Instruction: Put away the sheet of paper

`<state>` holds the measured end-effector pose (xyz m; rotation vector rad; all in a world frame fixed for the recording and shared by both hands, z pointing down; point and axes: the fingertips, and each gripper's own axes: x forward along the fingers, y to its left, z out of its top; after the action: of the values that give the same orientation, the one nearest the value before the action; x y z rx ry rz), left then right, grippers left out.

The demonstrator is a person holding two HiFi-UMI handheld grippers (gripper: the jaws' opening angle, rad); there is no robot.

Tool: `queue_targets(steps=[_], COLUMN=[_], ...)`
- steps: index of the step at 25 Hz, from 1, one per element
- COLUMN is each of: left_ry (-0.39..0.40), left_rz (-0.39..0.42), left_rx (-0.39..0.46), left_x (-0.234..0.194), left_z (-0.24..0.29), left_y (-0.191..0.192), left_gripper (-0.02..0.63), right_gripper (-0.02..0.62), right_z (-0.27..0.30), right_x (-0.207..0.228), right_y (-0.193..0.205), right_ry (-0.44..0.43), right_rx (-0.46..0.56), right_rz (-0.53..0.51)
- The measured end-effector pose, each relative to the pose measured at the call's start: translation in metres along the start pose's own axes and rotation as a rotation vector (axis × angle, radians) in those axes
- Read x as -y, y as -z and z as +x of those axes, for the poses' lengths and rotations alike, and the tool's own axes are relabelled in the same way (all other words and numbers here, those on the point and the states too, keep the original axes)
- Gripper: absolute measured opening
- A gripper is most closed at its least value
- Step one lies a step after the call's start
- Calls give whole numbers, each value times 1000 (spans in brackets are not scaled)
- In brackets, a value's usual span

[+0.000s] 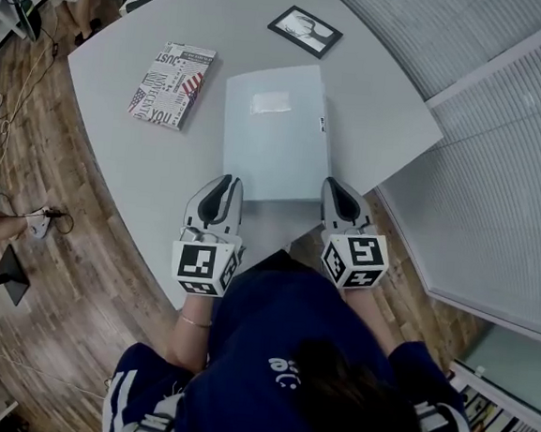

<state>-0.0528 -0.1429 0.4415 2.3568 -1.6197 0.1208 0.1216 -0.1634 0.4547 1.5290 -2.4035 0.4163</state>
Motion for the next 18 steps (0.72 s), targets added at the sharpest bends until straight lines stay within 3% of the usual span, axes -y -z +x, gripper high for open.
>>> queue_targets(steps=[2,18], left_ry=[-7,-10], left_rz=[11,50], left_rx=[13,-14], left_x=[0,1], left_z=[-1,0], left_y=[-3,1], left_gripper=[5,5], right_gripper=[11,9], right_z=[1,9], right_x=[-3,-12], right_y=[0,3], right_ry=[-8,-33], right_rx=[-3,-31], right_rz=[-16,-94])
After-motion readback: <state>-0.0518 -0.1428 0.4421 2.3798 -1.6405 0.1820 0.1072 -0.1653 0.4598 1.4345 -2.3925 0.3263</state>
